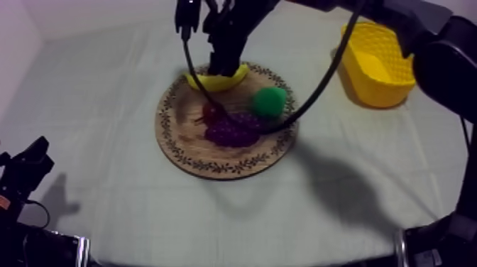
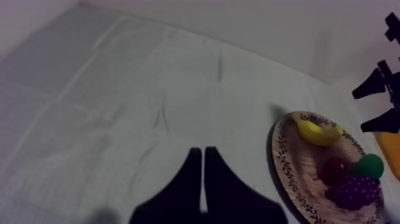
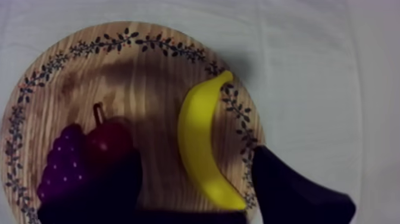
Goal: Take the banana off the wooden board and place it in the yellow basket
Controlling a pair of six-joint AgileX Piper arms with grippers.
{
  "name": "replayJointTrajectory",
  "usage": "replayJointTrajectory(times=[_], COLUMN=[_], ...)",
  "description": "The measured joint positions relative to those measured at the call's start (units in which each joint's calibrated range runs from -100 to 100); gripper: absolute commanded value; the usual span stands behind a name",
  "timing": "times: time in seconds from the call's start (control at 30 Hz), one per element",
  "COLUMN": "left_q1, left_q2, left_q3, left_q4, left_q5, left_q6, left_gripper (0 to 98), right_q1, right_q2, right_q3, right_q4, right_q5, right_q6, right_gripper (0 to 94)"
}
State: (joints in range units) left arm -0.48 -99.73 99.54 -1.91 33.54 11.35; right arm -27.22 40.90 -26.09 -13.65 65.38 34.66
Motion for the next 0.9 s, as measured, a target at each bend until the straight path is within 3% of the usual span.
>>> replayJointTrajectory(times=[0.53, 0.73, 0.9], left_q1=[0.0, 0.0, 0.0], left_q2=[0.0, 0.0, 0.0], left_q3=[0.0, 0.0, 0.0], left_q4=[0.0, 0.0, 0.0], left_q5=[0.0, 0.0, 0.0], left_q6=[0.0, 0.0, 0.0], left_gripper=[0.1, 0.1, 0.1], right_q1=[0.1, 0.2, 0.5], right_q2=[12.6, 14.6, 15.9], right_q3=[-8.8, -9.5, -10.2], right_q4=[2.3, 2.4, 2.9], right_q5=[-0.2, -0.3, 0.0], right_q6=[-1.6, -1.4, -1.0], right_gripper=[47.9, 34.6, 30.2])
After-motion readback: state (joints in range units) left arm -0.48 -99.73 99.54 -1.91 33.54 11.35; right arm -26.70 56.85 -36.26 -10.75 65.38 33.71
